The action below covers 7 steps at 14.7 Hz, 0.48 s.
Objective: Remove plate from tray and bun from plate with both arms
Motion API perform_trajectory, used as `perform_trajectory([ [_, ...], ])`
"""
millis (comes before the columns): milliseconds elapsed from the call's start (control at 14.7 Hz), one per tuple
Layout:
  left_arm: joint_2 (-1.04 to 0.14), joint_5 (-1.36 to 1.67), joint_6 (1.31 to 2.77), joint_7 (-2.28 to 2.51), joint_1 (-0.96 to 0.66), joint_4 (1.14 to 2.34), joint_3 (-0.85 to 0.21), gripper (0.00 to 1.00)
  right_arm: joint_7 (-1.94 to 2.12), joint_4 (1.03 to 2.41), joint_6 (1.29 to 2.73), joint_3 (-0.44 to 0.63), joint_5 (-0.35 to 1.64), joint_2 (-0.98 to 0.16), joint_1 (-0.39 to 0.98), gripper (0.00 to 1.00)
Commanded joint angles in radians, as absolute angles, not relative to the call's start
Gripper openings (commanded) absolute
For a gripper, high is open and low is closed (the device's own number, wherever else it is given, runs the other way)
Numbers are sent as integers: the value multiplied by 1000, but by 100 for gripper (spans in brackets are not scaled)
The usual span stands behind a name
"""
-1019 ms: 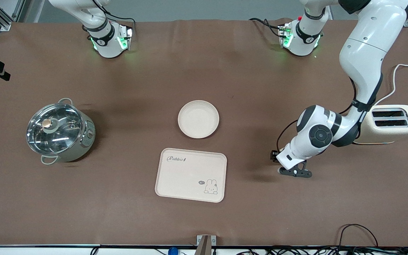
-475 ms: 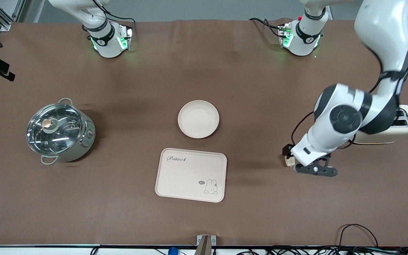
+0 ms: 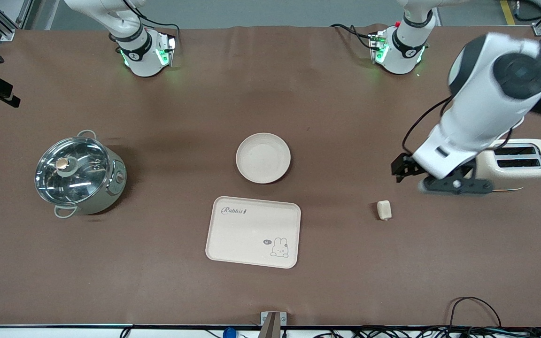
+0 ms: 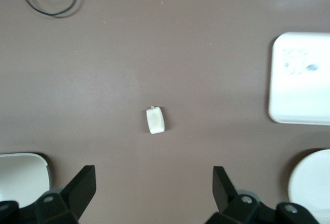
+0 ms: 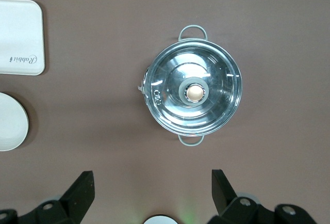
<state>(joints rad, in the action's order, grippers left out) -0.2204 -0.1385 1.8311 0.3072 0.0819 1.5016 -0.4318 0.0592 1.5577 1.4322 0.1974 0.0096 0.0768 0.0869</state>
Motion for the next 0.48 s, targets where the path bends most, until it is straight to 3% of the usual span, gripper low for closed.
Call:
perform_trajectory([
  [0, -82, -63, 1726, 290, 26, 1519, -307, 100, 40, 1571, 1431, 196, 18, 92, 91, 100],
  [272, 24, -26, 1626, 180, -87, 1583, -90, 100, 40, 1571, 1431, 196, 18, 92, 91, 100],
  [407, 95, -25, 1637, 189, -113, 1661, -66, 100, 40, 1571, 1431, 196, 18, 92, 91, 100],
])
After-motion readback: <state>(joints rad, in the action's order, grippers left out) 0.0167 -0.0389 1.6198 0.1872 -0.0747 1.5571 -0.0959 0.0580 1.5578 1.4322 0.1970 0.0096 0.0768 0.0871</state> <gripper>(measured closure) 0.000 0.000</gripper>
